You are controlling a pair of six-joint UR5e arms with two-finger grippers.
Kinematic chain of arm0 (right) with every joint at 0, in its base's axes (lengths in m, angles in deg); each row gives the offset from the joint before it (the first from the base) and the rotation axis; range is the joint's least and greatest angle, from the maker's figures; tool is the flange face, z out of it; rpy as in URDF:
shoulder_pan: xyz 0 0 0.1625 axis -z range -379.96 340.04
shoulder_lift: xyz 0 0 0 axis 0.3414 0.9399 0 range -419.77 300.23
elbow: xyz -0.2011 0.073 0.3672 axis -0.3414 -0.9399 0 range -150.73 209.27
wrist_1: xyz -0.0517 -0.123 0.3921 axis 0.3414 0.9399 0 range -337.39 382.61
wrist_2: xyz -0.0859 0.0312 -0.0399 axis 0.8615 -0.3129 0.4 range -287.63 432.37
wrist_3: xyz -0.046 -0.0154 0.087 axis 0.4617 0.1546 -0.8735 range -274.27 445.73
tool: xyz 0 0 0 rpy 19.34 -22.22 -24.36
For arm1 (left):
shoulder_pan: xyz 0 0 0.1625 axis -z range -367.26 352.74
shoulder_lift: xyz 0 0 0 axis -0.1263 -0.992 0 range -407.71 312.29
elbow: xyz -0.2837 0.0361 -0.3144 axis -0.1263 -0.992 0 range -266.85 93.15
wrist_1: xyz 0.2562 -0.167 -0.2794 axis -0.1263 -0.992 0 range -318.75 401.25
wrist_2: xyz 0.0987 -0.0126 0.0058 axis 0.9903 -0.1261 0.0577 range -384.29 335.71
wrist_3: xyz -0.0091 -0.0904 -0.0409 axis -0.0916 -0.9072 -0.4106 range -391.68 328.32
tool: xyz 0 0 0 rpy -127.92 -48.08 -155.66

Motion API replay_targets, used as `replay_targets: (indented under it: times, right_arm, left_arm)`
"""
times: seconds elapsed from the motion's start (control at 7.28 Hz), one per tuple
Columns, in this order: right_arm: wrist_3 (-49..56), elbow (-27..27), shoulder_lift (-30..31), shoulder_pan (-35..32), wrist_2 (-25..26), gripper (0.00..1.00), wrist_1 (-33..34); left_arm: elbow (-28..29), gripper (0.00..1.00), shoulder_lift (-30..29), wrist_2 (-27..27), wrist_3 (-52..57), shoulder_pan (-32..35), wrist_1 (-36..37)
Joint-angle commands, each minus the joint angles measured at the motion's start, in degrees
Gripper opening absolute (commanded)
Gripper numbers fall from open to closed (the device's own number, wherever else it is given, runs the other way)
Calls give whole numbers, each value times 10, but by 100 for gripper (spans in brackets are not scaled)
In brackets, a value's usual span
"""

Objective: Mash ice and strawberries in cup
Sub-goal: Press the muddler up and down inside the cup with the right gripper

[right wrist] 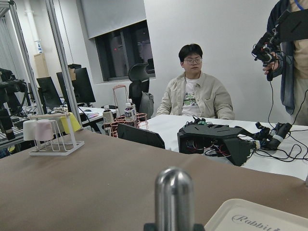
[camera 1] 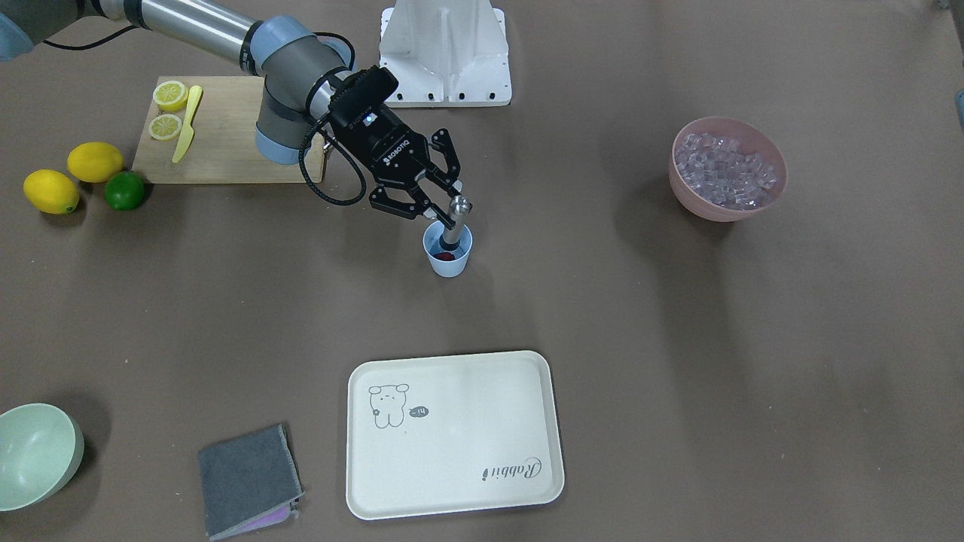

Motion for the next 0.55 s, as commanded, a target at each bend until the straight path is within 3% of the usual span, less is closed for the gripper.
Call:
replay_targets:
  times: [0.0,0.41]
  right_arm:
    - [0,-20,1,1,3,0,-3]
    - [-4,-21,-1,10,5,0,-2]
  left_arm:
    - [1,98,0,0,0,-2,0]
    - [1,98,0,0,0,-2,-1]
